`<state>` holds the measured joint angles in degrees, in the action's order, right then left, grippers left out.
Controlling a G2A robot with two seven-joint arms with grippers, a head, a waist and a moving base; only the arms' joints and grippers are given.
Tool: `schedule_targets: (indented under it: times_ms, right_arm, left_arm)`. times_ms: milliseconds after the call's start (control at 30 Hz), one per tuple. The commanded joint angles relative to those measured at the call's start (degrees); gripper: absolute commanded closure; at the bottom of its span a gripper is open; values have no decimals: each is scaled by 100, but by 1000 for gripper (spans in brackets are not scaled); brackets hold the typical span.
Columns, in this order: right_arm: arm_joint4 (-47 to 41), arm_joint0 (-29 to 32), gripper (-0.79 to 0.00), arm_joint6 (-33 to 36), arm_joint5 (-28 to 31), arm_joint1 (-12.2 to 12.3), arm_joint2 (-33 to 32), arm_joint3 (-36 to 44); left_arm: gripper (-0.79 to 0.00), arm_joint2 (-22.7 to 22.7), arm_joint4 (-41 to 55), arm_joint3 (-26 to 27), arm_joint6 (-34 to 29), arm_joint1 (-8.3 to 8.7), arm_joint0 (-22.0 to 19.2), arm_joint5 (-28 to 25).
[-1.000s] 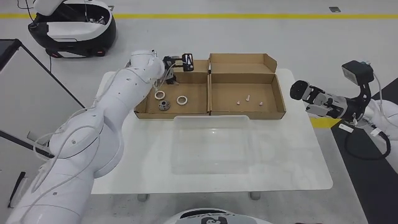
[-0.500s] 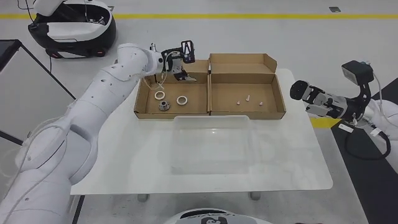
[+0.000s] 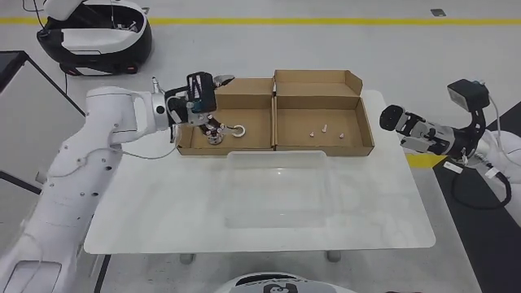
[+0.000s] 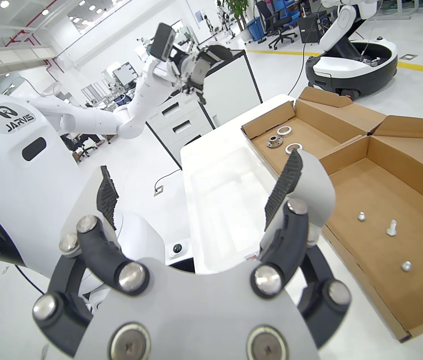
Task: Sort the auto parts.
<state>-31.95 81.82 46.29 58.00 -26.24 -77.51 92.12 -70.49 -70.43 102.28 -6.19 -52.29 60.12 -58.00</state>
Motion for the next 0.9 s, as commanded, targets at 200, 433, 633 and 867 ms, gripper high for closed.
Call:
schedule_targets:
  times_ms: [200, 433, 633, 867]
  right_arm:
    - [0, 1, -785, 0, 0, 0, 0, 0]
    - [0, 0, -784, 0, 0, 0, 0, 0]
    - [0, 0, -785, 0, 0, 0, 0, 0]
    - [0, 0, -785, 0, 0, 0, 0, 0]
  left_arm:
    - [-785, -1247, 1321, 1198, -809, 419, 1122, 0]
    - [-785, -1492, 1439, 1294, -943, 479, 1293, 2]
    - [-785, -1477, 1435, 1291, -939, 477, 1288, 2]
    - [-785, -1477, 1435, 1291, -939, 477, 1288, 2]
